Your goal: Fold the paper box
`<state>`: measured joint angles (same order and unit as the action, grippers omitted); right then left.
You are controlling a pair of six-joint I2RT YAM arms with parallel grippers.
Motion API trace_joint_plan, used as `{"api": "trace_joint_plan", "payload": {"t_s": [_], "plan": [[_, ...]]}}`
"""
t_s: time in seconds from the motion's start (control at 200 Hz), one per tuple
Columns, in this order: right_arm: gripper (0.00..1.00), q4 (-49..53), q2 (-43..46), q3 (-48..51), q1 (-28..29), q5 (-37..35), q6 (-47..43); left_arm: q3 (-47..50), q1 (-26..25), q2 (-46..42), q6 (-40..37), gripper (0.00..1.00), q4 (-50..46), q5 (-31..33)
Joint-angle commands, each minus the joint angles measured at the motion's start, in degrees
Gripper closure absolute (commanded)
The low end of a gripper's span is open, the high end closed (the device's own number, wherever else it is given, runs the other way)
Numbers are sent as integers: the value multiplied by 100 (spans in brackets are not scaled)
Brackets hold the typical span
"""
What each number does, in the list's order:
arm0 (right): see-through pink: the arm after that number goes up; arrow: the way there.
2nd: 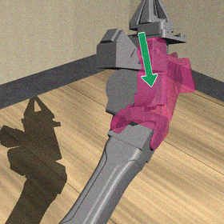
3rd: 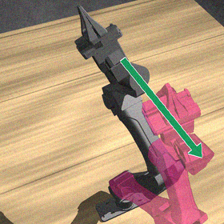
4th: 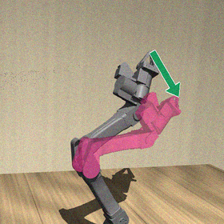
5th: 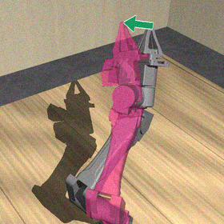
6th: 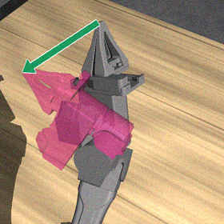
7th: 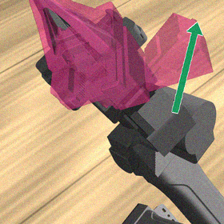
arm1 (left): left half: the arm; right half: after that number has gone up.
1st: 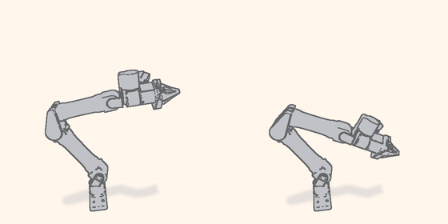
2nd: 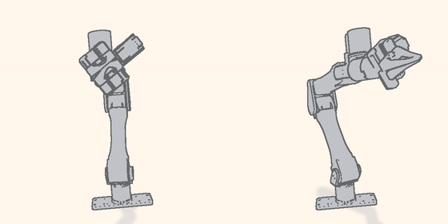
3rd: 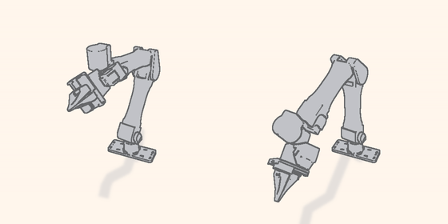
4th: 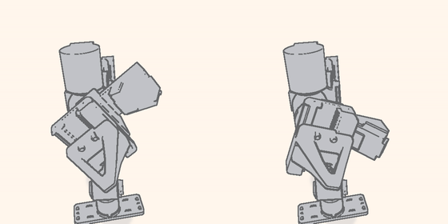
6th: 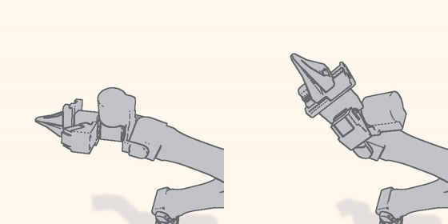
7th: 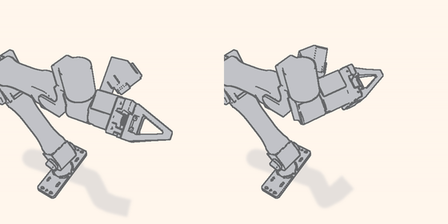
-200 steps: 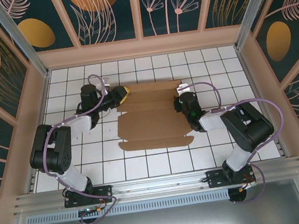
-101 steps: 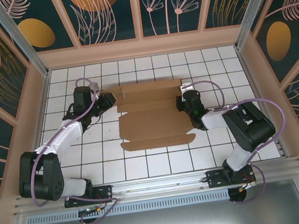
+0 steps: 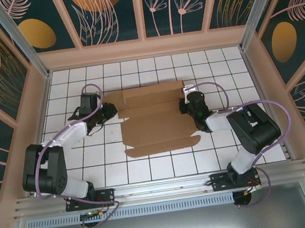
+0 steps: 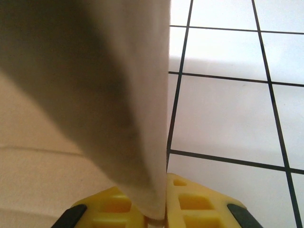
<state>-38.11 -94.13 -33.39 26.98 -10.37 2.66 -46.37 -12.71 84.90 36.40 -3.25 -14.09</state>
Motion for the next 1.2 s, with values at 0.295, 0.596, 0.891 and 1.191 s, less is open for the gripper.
{"api": "trace_joint_plan", "payload": {"t_s": [0.295,0.596,0.891,1.191], "plan": [[87,-407,-201,-124,9,123,-4,145,-3,398,293,62,439,-277],[87,-268,-155,-171,9,83,129,423,-222,677,476,54,569,-70],[87,-168,-155,-156,11,-280,553,802,-336,191,648,50,655,677],[88,153,-160,-310,0,-668,1106,1526,-329,-369,1267,49,1962,328]]}}
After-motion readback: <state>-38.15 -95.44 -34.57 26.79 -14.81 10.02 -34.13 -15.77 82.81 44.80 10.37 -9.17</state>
